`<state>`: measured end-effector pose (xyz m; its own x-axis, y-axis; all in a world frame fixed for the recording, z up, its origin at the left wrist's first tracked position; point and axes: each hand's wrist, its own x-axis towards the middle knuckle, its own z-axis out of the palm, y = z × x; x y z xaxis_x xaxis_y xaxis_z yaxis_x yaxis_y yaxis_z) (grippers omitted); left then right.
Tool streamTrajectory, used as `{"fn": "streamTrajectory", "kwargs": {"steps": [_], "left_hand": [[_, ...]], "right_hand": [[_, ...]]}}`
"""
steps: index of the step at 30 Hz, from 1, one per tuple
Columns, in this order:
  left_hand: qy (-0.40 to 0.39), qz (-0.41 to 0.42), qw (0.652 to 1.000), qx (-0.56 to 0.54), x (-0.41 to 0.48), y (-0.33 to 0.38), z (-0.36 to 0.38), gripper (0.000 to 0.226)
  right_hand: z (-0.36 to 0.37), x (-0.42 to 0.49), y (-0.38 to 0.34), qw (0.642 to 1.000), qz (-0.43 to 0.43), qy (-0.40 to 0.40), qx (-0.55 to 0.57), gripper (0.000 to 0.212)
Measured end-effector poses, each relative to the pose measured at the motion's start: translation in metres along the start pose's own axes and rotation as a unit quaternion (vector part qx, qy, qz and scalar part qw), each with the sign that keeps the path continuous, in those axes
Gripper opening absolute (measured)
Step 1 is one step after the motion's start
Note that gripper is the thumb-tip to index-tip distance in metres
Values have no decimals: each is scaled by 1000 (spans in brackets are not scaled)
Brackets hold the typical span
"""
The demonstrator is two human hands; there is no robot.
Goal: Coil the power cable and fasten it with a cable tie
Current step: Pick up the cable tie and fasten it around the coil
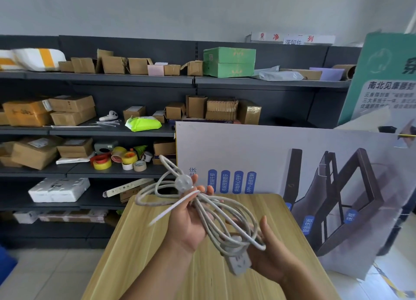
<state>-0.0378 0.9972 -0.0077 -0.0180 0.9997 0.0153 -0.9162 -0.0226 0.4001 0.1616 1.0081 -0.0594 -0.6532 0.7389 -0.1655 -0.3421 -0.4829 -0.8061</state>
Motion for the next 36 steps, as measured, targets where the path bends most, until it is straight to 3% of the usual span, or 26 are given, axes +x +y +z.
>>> {"fn": "streamTrajectory", "kwargs": {"steps": [4,8,11,15,18,22,24,28,33,36], "left_hand": [[6,19,999,28,-3,-4,-7,36],[-17,-5,996,92,-5,-4,-21,86],[-113,-10,991,77,-13,6,-39,82],[-184,-18,983,21,-23,28,-69,109],[-75,-58,996,2,-27,39,-67,100],[65,-67,992,83,-29,47,-76,79],[95,-77,983,140,-29,50,-84,75],[162,-89,964,192,-26,48,-107,53],[221,-132,941,218,-24,31,-142,29],[250,-157,922,251,-22,23,-171,26]], "right_hand": [[-5,-8,-3,998,-7,-69,14,56],[-11,-16,-15,996,-45,-3,-79,57],[-18,-25,-27,990,-66,35,-118,56],[-33,-34,-39,986,-68,69,-133,53],[-43,-36,-43,984,-72,89,-135,46],[-52,-29,-40,975,-83,157,-133,32],[-55,-26,-35,966,-85,198,-140,20],[-65,-19,-17,954,-65,247,-158,17],[-91,-12,15,945,-29,286,-154,26],[-112,0,41,939,9,305,-158,31]]}}
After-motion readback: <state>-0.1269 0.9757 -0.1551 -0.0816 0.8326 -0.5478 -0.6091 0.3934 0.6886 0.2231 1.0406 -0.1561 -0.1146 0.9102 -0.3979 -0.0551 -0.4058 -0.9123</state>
